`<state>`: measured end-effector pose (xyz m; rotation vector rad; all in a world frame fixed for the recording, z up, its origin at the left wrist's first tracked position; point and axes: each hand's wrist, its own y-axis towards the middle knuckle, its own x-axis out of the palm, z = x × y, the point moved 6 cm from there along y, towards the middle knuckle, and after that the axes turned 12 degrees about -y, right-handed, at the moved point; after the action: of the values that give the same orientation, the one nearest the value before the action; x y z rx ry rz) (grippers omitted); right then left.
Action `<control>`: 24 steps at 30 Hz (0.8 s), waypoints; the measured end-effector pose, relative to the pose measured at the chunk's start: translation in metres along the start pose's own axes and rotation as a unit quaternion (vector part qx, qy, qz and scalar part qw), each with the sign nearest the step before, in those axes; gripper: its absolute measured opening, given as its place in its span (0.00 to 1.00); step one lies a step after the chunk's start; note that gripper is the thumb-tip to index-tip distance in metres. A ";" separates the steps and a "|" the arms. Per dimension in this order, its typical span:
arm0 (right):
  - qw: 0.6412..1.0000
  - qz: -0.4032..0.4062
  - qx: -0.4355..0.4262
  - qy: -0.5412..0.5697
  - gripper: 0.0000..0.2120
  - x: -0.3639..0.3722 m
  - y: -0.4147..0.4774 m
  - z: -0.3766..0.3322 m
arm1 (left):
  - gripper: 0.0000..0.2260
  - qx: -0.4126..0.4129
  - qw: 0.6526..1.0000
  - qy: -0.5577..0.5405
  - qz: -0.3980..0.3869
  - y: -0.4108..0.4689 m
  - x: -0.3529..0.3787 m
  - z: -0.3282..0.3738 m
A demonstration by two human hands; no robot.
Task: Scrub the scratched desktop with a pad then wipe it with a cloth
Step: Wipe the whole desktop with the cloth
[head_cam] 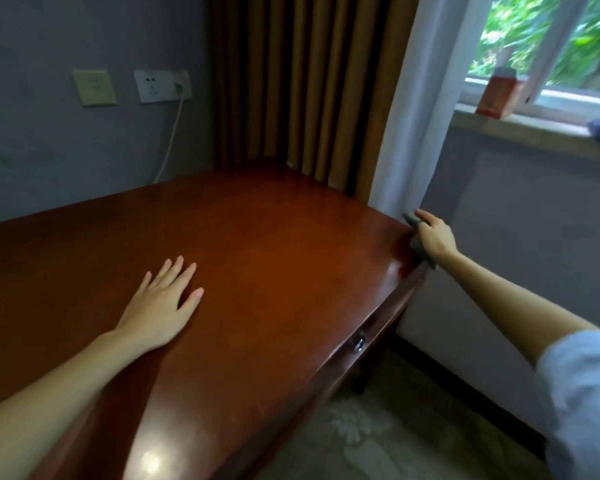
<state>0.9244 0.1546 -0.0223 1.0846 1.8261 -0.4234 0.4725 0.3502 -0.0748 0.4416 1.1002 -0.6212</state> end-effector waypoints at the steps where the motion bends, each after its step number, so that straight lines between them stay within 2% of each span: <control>1: 0.999 -0.013 0.026 -0.031 0.21 0.009 0.011 0.016 | 0.27 -0.001 1.000 0.000 0.002 0.003 0.000 0.000; 3: 0.996 -0.022 0.006 -0.087 0.21 0.026 0.017 0.022 | 0.27 -0.002 1.000 0.003 0.006 0.010 0.000 0.001; 5: 0.991 -0.021 -0.051 -0.118 0.21 0.033 0.009 0.013 | 0.27 -0.002 1.000 0.004 0.009 0.015 0.000 0.002; 7: 0.983 -0.041 -0.116 -0.137 0.26 0.031 -0.014 0.001 | 0.27 -0.001 1.000 0.006 0.016 0.019 0.001 0.003; 9: 0.968 -0.060 -0.209 -0.129 0.29 0.029 -0.049 -0.017 | 0.27 0.000 1.000 0.010 0.022 0.022 0.001 0.004; 11: 0.951 -0.088 -0.286 -0.076 0.27 0.036 -0.098 -0.041 | 0.27 -0.002 1.000 0.013 0.022 0.022 0.002 0.004; 13: 0.913 -0.151 -0.380 -0.005 0.35 0.046 -0.165 -0.074 | 0.27 -0.005 1.000 0.012 0.021 0.022 0.002 0.003; 15: 0.835 -0.240 -0.494 0.040 0.41 0.054 -0.237 -0.106 | 0.27 -0.007 1.000 0.011 0.021 0.021 0.001 0.002; 16: 0.790 -0.269 -0.549 0.043 0.22 0.058 -0.265 -0.116 | 0.27 -0.007 1.000 0.009 0.020 0.021 0.001 0.002; 18: 0.751 -0.289 -0.592 0.049 0.25 0.054 -0.264 -0.125 | 0.27 -0.008 1.000 0.013 0.019 0.020 0.002 0.001; 19: 0.757 -0.293 -0.581 0.056 0.26 0.052 -0.243 -0.125 | 0.27 -0.008 1.000 0.014 0.020 0.020 0.002 0.002; 20: 0.803 -0.272 -0.527 0.068 0.25 0.048 -0.209 -0.122 | 0.27 -0.008 1.000 0.013 0.021 0.020 0.002 0.003; 22: 0.918 -0.186 -0.333 0.112 0.24 0.034 -0.112 -0.098 | 0.27 -0.007 0.999 0.011 0.030 0.021 0.001 0.003; 23: 0.955 -0.136 -0.234 0.124 0.23 0.027 -0.063 -0.077 | 0.26 -0.008 0.999 0.009 0.036 0.021 0.001 0.003; 24: 0.980 -0.083 -0.159 0.090 0.21 0.019 -0.023 -0.057 | 0.26 -0.009 0.999 0.007 0.041 0.021 0.000 0.003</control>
<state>0.8707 0.1898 -0.0133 0.7728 2.0698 -0.1227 0.4883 0.3638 -0.0730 0.4742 1.0941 -0.5364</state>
